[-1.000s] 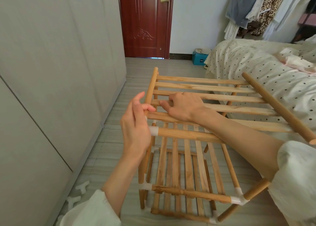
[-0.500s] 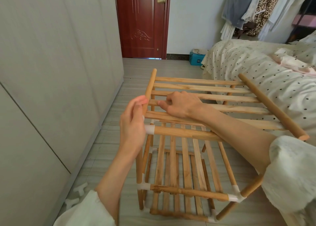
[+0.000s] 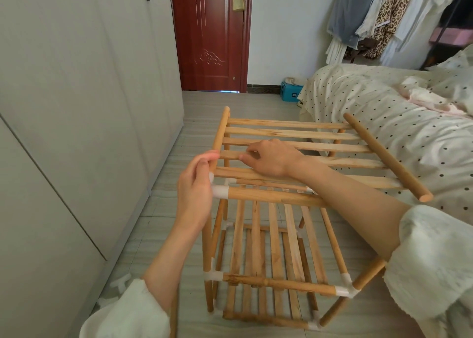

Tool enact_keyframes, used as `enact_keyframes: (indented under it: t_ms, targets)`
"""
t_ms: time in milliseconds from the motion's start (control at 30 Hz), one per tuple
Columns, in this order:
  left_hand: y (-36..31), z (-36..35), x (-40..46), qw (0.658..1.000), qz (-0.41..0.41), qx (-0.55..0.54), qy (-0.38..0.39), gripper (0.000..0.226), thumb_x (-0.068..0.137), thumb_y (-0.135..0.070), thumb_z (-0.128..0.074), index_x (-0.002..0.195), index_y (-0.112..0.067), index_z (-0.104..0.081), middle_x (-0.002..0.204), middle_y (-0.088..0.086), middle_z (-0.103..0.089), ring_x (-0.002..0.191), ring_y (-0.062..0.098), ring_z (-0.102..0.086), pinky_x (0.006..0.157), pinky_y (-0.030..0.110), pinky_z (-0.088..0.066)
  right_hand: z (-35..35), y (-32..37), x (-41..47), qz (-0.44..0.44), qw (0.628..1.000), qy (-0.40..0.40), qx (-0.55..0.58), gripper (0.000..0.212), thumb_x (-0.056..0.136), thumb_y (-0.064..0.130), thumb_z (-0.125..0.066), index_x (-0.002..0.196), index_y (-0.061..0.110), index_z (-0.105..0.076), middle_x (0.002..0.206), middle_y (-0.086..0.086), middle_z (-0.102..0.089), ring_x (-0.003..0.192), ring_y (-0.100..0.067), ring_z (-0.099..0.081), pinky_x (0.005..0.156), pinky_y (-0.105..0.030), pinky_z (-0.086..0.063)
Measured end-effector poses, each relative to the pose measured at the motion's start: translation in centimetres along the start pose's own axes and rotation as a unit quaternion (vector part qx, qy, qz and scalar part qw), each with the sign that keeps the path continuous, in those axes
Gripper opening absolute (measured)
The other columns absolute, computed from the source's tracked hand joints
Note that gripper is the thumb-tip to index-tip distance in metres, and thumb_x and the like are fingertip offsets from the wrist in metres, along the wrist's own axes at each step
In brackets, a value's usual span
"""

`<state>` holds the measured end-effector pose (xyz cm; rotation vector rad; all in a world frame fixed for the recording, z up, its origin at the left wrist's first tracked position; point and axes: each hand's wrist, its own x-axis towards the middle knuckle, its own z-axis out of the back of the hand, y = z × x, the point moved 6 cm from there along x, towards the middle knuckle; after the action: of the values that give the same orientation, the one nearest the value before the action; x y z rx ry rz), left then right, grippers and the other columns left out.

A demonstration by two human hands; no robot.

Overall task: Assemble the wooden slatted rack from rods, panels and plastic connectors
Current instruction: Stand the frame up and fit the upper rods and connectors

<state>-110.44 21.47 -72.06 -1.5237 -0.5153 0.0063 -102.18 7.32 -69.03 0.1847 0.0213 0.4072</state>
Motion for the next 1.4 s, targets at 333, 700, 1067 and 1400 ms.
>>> enact_keyframes:
  t_ms: [333,700,1067,1400]
  targets:
    - [-0.3,0.0,-0.2,1.000,0.004,-0.008,0.030,0.034,0.099,-0.011,-0.034,0.091,-0.017,-0.066,0.115,-0.011,-0.063,0.110,-0.007,-0.053,0.090,0.004,-0.039,2.7,-1.7,-8.8,0.050,0.983,-0.178,0.014,0.055,0.093,0.054,-0.029,0.119,0.018,-0.062,0.118,-0.002,-0.062,0.111,-0.021,-0.056,0.097,-0.043,-0.044]
    - [0.0,1.5,-1.8,0.997,0.010,0.031,0.063,0.036,0.103,-0.023,-0.026,0.123,-0.020,-0.056,0.130,-0.004,-0.054,0.120,0.008,-0.048,0.097,0.018,-0.039,0.1,0.6,-15.4,0.122,0.913,-0.360,-0.149,0.030,0.090,0.032,-0.047,0.108,0.019,-0.066,0.100,-0.006,-0.061,0.090,-0.027,-0.057,0.084,-0.045,-0.041]
    - [16.6,15.4,-10.9,0.963,0.232,0.122,-0.065,0.020,0.098,-0.003,-0.041,0.110,-0.005,-0.057,0.100,0.010,-0.059,0.096,0.023,-0.054,0.072,0.028,-0.043,-14.0,10.3,-12.0,0.202,0.974,0.091,0.056,0.036,0.100,0.034,-0.038,0.132,0.024,-0.050,0.126,0.004,-0.059,0.109,-0.018,-0.058,0.090,-0.035,-0.047]
    - [33.4,26.4,-17.7,0.831,0.447,0.330,-0.019,0.039,0.093,0.000,-0.042,0.131,-0.002,-0.048,0.134,0.019,-0.050,0.122,0.030,-0.048,0.097,0.029,-0.036,-30.5,18.6,-5.4,0.169,0.924,0.316,0.131,0.047,0.100,0.034,-0.038,0.144,0.021,-0.031,0.146,-0.007,-0.041,0.130,-0.026,-0.041,0.108,-0.034,-0.033]
